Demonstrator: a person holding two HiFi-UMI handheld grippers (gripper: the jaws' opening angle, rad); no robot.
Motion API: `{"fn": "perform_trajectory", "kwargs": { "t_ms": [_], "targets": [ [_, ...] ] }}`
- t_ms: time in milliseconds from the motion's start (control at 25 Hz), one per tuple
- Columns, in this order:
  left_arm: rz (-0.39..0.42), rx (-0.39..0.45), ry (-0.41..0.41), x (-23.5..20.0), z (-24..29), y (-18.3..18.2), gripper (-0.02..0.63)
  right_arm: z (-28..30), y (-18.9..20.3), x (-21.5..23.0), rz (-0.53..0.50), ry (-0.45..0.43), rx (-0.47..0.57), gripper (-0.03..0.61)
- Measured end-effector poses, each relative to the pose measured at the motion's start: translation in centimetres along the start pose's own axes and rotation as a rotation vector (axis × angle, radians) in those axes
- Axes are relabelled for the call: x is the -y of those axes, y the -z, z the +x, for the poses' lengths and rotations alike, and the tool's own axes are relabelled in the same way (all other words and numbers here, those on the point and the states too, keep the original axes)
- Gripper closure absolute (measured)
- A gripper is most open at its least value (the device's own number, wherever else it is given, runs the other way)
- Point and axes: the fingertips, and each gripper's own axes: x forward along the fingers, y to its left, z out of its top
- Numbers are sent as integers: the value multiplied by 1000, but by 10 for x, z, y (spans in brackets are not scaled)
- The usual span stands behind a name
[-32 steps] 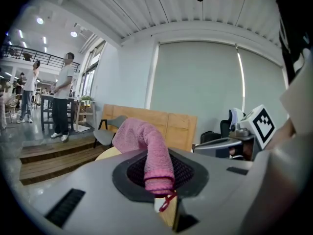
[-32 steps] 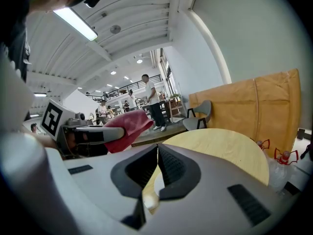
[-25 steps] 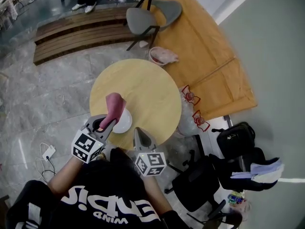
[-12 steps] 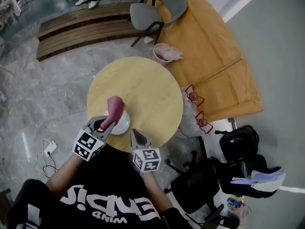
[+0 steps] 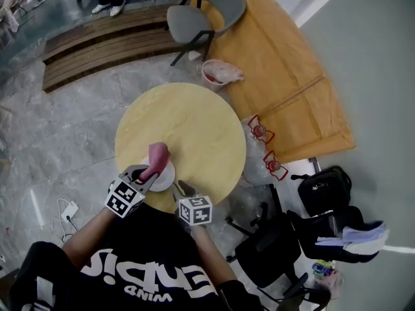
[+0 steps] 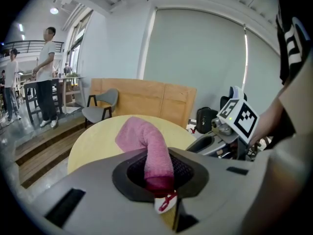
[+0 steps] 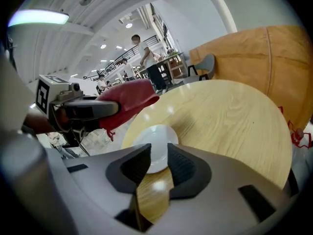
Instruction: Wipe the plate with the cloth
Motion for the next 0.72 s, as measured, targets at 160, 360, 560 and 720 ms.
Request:
{"fn": "perform_trajectory", "kwargs": {
  "t_ms": [160, 360, 560, 720],
  "targets": [
    [19, -37, 30, -5, 10, 11, 562, 25, 18, 8, 3, 20, -95, 474],
    [22, -60, 53, -13, 19, 17, 563, 46, 28, 21, 10, 68, -161, 474],
    [14, -66, 61, -21, 26, 17, 563, 56, 34, 27, 10, 85, -201, 476],
    [5, -74, 65, -26, 27, 19, 562, 62, 34, 27, 8, 76, -229, 476]
  ]
}}
